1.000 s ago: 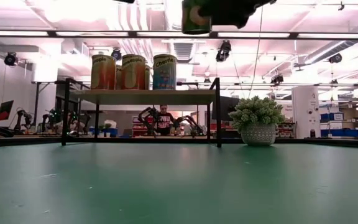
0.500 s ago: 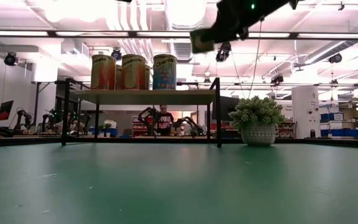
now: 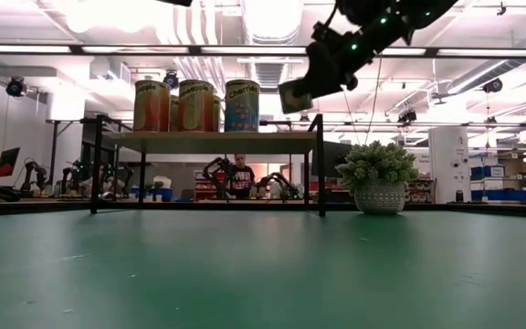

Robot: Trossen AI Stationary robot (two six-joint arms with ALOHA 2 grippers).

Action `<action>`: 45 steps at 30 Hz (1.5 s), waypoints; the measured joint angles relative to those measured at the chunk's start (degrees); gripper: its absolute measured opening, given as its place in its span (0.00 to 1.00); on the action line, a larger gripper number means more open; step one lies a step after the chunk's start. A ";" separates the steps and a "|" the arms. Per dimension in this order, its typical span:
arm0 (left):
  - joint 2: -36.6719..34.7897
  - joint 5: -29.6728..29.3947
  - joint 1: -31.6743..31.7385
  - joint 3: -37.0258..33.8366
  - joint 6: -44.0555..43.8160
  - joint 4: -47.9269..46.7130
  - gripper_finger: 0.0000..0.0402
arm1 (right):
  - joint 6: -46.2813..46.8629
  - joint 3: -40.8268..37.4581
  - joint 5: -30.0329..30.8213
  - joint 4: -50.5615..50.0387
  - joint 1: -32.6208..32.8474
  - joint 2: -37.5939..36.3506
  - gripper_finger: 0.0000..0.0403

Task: Pick and place cans onto a shelf
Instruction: Put the canned sliced peaches on the shelf

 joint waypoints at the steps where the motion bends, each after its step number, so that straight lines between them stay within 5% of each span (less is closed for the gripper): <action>1: 0.00 0.00 0.00 0.00 0.25 0.00 0.00 | -0.22 0.49 -0.04 -0.02 -0.42 0.77 0.58; 15: -0.01 -0.31 0.00 0.00 3.41 0.00 0.00 | -2.50 6.90 -0.15 -4.43 -2.33 9.31 0.58; 22: -0.02 -2.05 0.00 0.72 3.71 -0.02 0.00 | -2.35 6.90 -0.98 -4.79 -2.32 9.46 0.60; 32: -0.02 -2.03 0.00 0.81 3.71 -0.02 0.00 | -1.61 6.87 -2.56 -6.03 -2.32 9.76 0.75; 45: -0.02 -1.97 0.00 0.85 3.69 0.02 0.00 | -1.44 8.51 -2.54 -11.17 -2.28 8.04 0.73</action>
